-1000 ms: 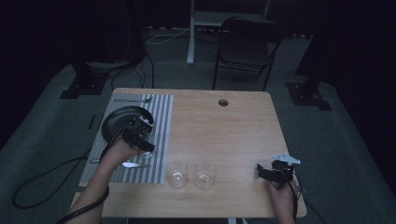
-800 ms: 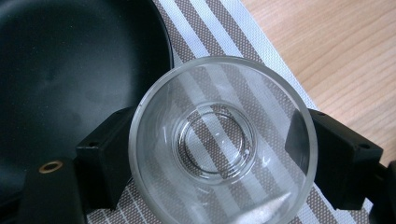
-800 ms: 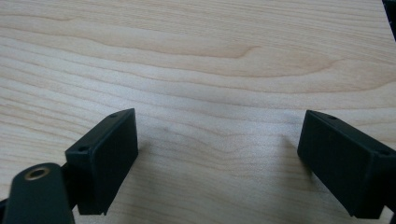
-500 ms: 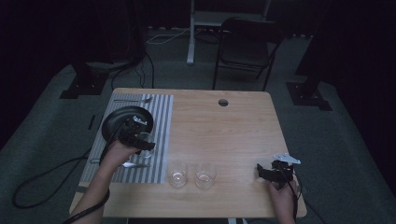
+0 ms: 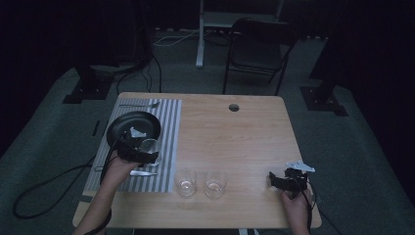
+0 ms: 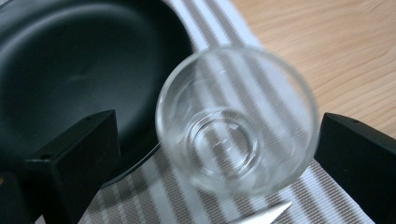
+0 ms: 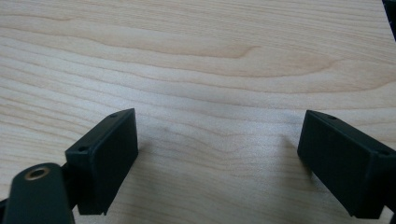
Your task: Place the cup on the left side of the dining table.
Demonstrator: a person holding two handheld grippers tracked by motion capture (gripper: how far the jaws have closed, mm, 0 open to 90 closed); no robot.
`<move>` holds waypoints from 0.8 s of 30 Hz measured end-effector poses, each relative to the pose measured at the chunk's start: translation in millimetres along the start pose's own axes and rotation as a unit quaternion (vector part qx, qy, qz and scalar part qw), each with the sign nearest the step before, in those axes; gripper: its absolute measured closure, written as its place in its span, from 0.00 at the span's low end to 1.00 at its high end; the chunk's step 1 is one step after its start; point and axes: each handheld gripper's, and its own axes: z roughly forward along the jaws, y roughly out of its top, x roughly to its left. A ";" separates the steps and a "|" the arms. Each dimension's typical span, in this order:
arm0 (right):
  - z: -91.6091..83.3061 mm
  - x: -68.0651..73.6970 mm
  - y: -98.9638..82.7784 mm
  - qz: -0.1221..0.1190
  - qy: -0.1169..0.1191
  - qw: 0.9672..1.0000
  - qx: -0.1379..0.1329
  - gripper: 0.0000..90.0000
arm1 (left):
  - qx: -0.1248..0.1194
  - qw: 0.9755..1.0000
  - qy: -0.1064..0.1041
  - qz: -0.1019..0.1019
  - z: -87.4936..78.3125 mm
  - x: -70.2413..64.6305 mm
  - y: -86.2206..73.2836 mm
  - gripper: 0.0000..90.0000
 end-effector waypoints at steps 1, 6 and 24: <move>0.0 0.0 0.0 0.000 0.000 1.000 0.000 0.13 | 0.001 1.000 0.000 -0.002 -0.5 0.1 -2.0 0.01; 0.0 0.0 0.0 0.000 0.000 1.000 0.000 0.13 | 0.002 1.000 0.001 -0.007 -3.2 2.1 -10.9 0.01; 0.0 0.0 0.0 0.000 0.000 1.000 0.000 0.13 | 0.005 0.998 0.023 -0.050 -16.4 12.5 -57.3 0.01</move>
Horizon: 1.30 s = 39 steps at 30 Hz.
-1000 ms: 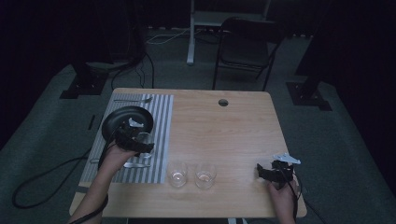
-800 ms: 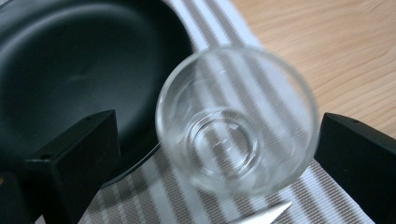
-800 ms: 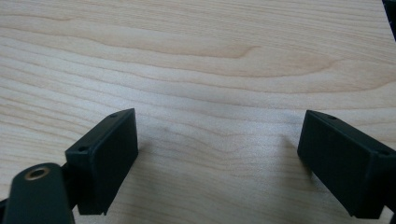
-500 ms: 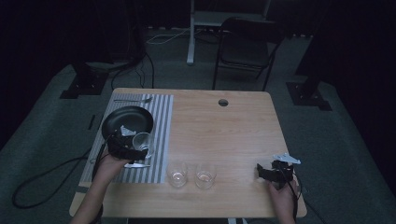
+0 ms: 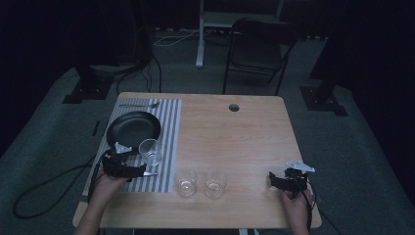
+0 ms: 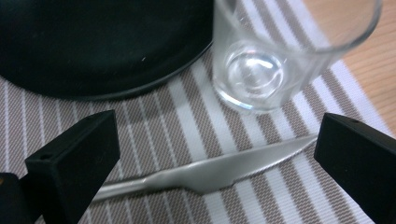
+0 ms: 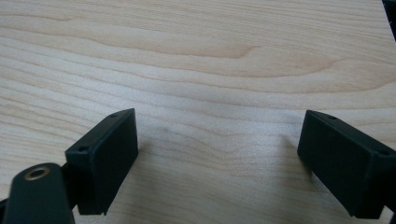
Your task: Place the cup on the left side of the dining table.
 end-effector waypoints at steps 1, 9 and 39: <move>0.0 0.0 0.0 0.000 0.000 1.000 0.000 0.13 | 0.003 1.000 0.005 -0.003 0.0 0.8 -2.6 0.01; 0.0 0.0 0.0 0.000 0.000 1.000 0.000 0.13 | 0.008 0.999 0.025 -0.038 1.1 13.5 -31.0 0.01; -0.1 0.1 0.1 0.001 0.000 1.000 0.001 0.13 | -0.043 0.994 0.064 -0.081 7.3 25.3 -84.2 0.01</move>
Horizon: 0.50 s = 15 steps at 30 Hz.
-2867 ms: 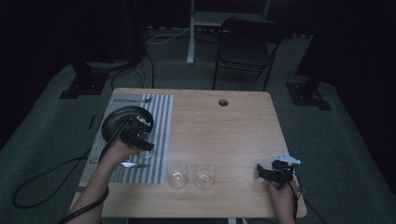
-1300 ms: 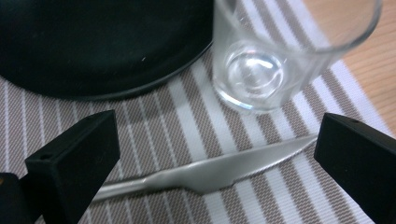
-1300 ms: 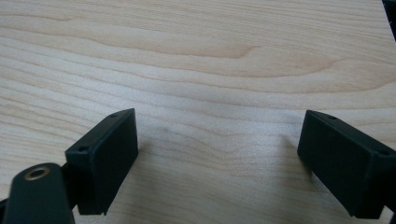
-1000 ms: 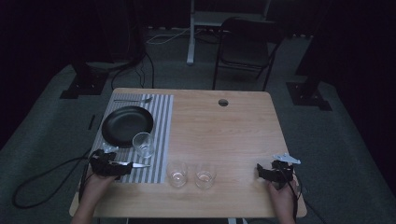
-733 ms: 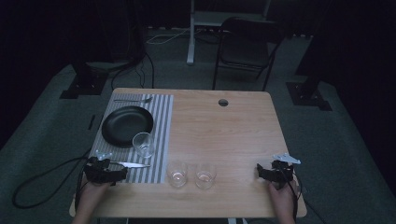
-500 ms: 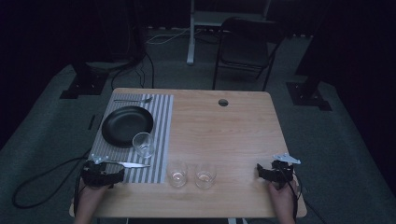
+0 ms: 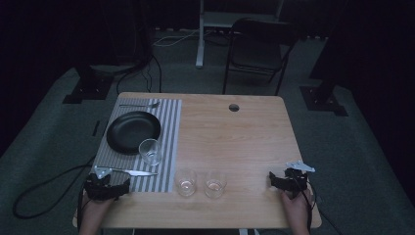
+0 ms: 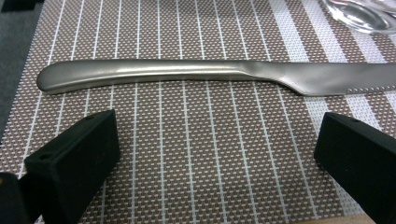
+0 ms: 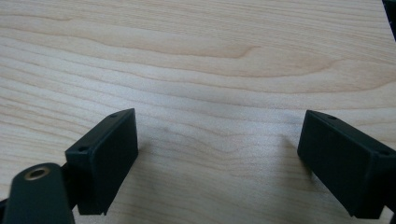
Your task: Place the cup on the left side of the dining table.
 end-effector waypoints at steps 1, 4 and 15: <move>0.0 0.0 0.0 0.000 0.000 1.000 0.000 0.13 | 0.000 1.000 -0.004 0.005 -0.7 0.9 -0.7 0.01; 0.0 0.0 0.0 0.000 0.000 1.000 0.000 0.13 | -0.004 1.000 -0.012 0.002 -1.5 3.0 -1.7 0.01; 0.0 0.0 -0.1 0.000 0.000 1.000 0.000 0.13 | -0.001 1.000 0.000 0.001 -2.7 -0.6 -3.2 0.01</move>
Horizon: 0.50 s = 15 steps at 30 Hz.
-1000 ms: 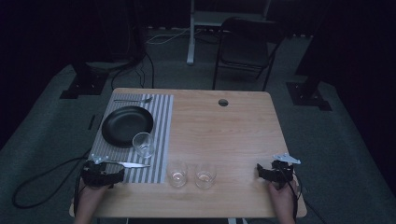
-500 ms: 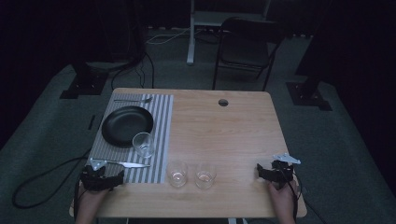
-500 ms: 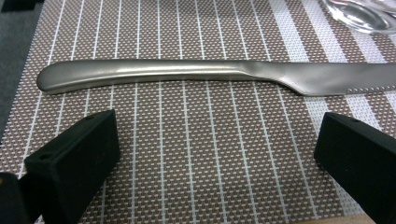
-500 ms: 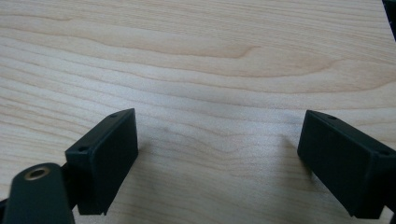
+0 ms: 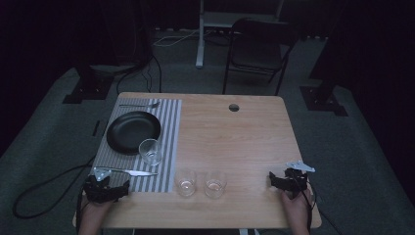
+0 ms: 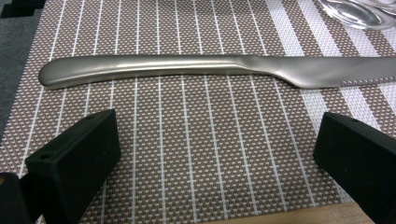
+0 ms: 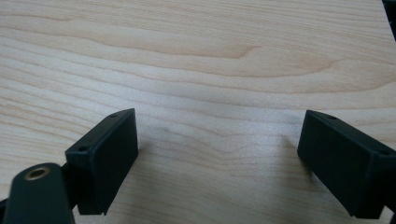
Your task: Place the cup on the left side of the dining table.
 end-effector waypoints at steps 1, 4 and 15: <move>0.0 0.0 0.0 0.000 0.000 1.000 0.000 0.13 | 0.000 1.000 0.000 0.000 0.0 0.0 0.0 0.01; 0.0 0.0 0.0 0.000 0.000 1.000 0.000 0.13 | 0.001 1.000 0.000 0.000 0.0 0.1 0.0 0.01; 0.0 0.0 0.1 0.000 0.000 1.000 0.000 0.13 | 0.002 1.000 0.000 0.002 0.0 0.2 0.1 0.01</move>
